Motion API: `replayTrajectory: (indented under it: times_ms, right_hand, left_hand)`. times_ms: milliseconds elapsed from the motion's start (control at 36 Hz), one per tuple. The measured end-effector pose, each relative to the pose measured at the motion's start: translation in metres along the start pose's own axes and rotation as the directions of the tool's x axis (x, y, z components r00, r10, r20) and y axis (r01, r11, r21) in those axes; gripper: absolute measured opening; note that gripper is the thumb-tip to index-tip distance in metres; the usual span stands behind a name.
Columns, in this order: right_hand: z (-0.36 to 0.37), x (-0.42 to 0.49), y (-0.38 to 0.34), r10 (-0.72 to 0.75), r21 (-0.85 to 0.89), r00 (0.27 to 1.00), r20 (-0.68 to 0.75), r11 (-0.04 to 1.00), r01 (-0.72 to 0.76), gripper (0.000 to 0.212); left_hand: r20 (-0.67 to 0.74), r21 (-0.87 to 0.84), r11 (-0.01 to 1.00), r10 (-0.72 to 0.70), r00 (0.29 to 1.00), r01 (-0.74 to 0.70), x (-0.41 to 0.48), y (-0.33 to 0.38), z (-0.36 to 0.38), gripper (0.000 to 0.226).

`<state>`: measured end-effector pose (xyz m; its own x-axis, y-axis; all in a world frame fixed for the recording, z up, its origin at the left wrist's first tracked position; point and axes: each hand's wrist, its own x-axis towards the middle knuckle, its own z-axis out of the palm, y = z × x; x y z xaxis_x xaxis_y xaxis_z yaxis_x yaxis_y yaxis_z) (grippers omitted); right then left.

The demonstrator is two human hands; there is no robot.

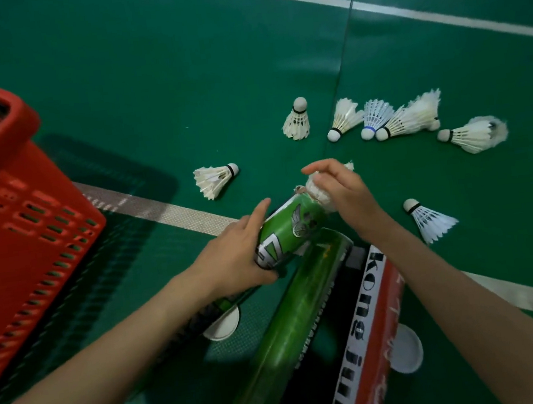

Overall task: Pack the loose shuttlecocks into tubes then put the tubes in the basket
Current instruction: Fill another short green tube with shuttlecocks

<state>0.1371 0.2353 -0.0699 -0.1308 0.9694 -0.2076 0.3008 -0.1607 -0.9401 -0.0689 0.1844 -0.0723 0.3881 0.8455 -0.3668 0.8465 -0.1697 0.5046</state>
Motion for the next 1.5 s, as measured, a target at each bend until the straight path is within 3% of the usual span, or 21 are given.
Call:
replayTrajectory:
  times_ms: [83, 139, 333, 444, 639, 861, 1000, 1111, 1222, 1333, 1500]
  right_hand:
    - [0.004, -0.009, -0.004, -0.023, -0.074, 1.0, 0.003, 0.997, 0.023, 0.04]
    - [0.003, -0.012, -0.007, -0.048, -0.035, 0.999, -0.018, 0.998, 0.047, 0.05]
    - [-0.003, -0.021, -0.013, 0.029, 0.022, 0.993, 0.116, 0.999, -0.032, 0.062]
    - [-0.002, -0.028, -0.025, -0.003, 0.056, 0.987, 0.159, 0.998, -0.006, 0.063]
    - [0.002, -0.017, -0.028, -0.012, -0.04, 0.976, 0.217, 0.999, 0.022, 0.068]
    - [0.016, -0.01, -0.022, -0.033, -0.107, 0.981, 0.19, 0.993, 0.054, 0.04]
    - [0.017, 0.009, -0.024, -0.053, -0.087, 0.97, 0.237, 0.993, 0.075, 0.047]
    - [0.014, 0.045, -0.027, -0.028, -0.156, 0.991, 0.129, 0.987, 0.048, 0.052]
    - [0.004, 0.089, -0.021, -0.115, -0.45, 0.992, -0.05, 0.889, 0.08, 0.04]
    - [-0.003, 0.133, -0.015, -0.094, -0.751, 0.995, 0.029, 0.655, 0.083, 0.057]
    - [0.005, 0.157, -0.014, 0.008, -0.897, 0.998, 0.061, 0.44, 0.051, 0.082]
  left_hand:
    - [-0.022, 0.016, 0.999, 0.033, 0.999, -0.033, -0.006, 0.006, -0.002, 0.117]
    - [-0.036, 0.016, 0.999, 0.039, 0.999, -0.038, -0.009, 0.007, -0.004, 0.117]
    - [-0.063, 0.026, 0.996, 0.086, 0.994, -0.085, -0.017, 0.013, -0.005, 0.113]
    - [-0.134, 0.016, 0.99, 0.14, 0.981, -0.139, -0.019, 0.017, -0.008, 0.103]
    - [-0.168, 0.038, 0.99, 0.138, 0.976, -0.133, -0.012, 0.017, -0.013, 0.104]
    - [-0.19, 0.11, 0.99, 0.112, 0.975, -0.092, -0.002, 0.001, -0.014, 0.104]
    - [-0.236, 0.138, 0.989, 0.078, 0.969, -0.046, 0.008, -0.005, -0.019, 0.106]
    - [-0.24, 0.076, 0.996, -0.028, 0.97, 0.047, 0.024, -0.005, -0.022, 0.107]
    - [-0.242, 0.044, 0.991, -0.111, 0.964, 0.126, 0.04, -0.012, -0.029, 0.108]
    - [-0.222, 0.038, 0.985, -0.155, 0.963, 0.167, 0.05, -0.017, -0.033, 0.109]
    - [-0.184, 0.022, 0.987, -0.153, 0.971, 0.16, 0.057, -0.019, -0.031, 0.109]
